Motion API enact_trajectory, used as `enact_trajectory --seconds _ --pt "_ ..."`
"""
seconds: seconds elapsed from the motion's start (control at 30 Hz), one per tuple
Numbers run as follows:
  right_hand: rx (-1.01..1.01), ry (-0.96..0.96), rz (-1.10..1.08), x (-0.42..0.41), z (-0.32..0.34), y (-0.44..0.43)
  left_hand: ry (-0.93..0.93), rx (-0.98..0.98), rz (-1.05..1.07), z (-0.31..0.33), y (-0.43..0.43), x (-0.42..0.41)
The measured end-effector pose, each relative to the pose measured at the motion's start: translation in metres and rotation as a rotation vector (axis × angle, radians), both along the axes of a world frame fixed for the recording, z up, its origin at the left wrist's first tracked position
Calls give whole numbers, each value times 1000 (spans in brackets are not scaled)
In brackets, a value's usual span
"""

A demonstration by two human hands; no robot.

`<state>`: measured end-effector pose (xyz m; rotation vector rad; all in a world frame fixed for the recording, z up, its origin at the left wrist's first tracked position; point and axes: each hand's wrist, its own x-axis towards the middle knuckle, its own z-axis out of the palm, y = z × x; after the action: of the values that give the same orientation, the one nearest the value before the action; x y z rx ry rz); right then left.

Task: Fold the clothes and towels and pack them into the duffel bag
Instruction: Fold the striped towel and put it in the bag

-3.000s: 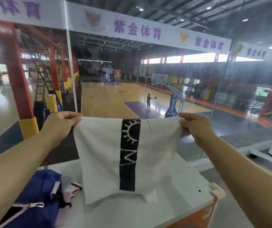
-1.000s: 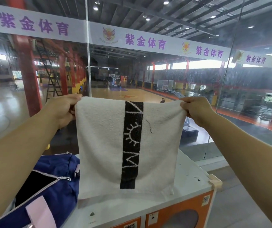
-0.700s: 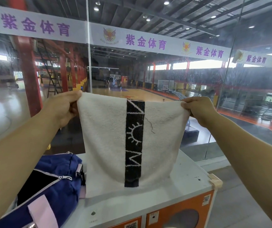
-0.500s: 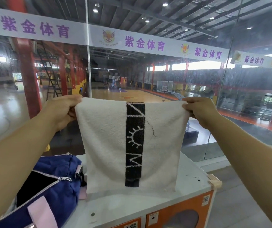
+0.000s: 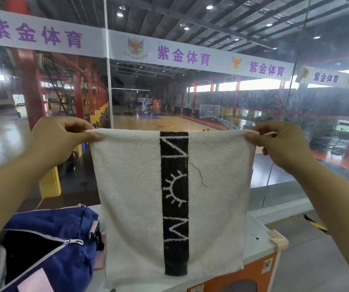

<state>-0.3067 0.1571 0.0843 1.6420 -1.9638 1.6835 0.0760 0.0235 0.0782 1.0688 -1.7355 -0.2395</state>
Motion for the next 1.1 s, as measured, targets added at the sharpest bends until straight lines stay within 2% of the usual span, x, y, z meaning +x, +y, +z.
enact_trajectory --seconds 0.13,0.27,0.37,0.47,0.53,0.6,0.67,0.73,0.8,0.9,1.0,1.1 --pt "48 -32 -3 -15 -8 -35 -94 38 43 -4 -32 -14" --pt "138 -317 69 -28 -29 -87 -207 170 36 -23 -70 -40" --pt "91 -400 63 -36 -35 -119 74 274 -79 -20 -92 -57" --pt "-83 -333 17 -41 -26 -132 324 181 -134 -2 -98 -67" --pt "-184 -295 41 -43 -22 -129 427 112 -193 5 -91 -69" --pt "-192 -275 102 -49 -29 -118 411 99 -216 -5 -82 -62" --pt "-96 -240 159 -56 -48 -104 302 133 -168 -32 -72 -51" --pt "40 -251 223 -63 -79 -89 100 180 -78 -69 -55 -41" --pt "204 -225 249 -67 -115 -69 -45 274 -97 -109 -32 -34" --pt "416 -235 276 -65 -169 -40 -159 440 -158 -164 -3 -27" --pt "578 -223 288 -55 -204 -11 -175 562 -195 -198 22 -24" --pt "589 -223 270 -52 -221 11 -71 657 -264 -215 41 -21"
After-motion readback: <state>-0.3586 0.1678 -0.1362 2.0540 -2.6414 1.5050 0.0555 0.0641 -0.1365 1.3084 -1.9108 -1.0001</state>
